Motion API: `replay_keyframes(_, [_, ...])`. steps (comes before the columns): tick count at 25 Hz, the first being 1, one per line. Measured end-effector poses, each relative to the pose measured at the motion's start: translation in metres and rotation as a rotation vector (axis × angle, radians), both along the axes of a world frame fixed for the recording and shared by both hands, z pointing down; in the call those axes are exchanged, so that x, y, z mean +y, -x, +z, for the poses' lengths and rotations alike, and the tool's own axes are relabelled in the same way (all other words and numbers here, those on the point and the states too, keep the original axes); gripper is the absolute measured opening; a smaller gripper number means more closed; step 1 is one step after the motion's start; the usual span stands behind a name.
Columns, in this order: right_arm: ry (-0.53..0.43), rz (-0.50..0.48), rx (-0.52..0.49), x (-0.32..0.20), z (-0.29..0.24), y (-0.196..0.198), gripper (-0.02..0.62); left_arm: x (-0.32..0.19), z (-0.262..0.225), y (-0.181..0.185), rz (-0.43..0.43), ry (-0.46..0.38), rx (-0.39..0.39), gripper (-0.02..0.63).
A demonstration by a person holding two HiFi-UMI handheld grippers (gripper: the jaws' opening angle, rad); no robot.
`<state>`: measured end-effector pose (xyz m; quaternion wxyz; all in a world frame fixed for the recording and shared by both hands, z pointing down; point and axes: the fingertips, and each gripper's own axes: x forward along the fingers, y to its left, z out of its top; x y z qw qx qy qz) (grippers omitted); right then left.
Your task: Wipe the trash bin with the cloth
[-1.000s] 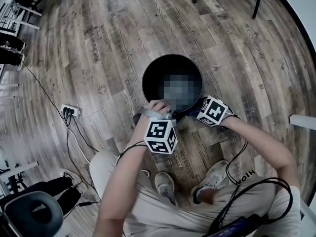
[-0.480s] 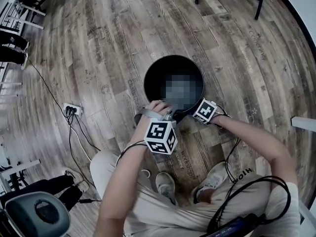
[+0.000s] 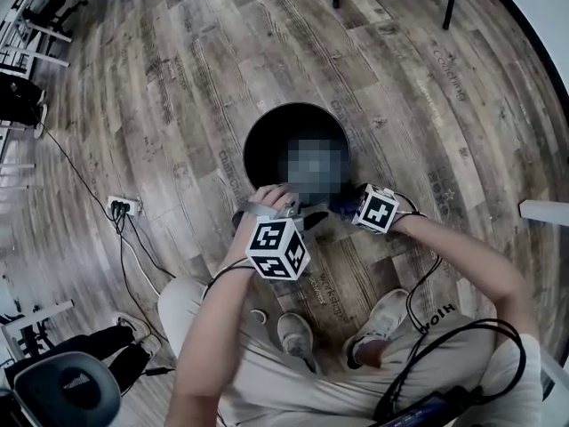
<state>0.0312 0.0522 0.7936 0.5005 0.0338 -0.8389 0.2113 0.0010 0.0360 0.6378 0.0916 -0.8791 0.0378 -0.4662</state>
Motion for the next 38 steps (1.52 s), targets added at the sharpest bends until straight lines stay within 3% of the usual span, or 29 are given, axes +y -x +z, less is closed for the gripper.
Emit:
replay_keyframes(3, [0.0,0.077,-0.036,-0.005,-0.036,-0.012,0.11,-0.008,-0.011,-0.012,-0.046,0.016,0.043,0.17])
replay_keyframes(7, [0.003,0.157,-0.072,-0.019,-0.081,-0.021,0.11,-0.021,-0.006,-0.02,-0.13,0.03,0.036,0.169])
replay_keyframes(10, [-0.016,0.177,-0.094,-0.031,-0.111,-0.021,0.11,-0.025,0.0,-0.018,-0.164,0.049,0.019,0.099])
replay_keyframes(15, [-0.005,0.136,-0.096,-0.038,-0.149,-0.014,0.11,-0.022,0.001,-0.019,-0.149,0.06,0.022,0.078])
replay_keyframes(21, [0.059,0.111,-0.094,-0.038,-0.177,-0.008,0.11,-0.012,-0.002,-0.01,-0.066,0.079,0.012,0.075])
replay_keyframes(29, [0.06,0.066,-0.066,-0.04,-0.147,0.008,0.11,-0.007,-0.001,-0.007,-0.005,0.04,0.012,0.074])
replay_keyframes(38, [0.096,0.051,0.001,-0.035,-0.048,0.012,0.112,-0.006,0.001,-0.008,0.001,0.04,0.016,0.074])
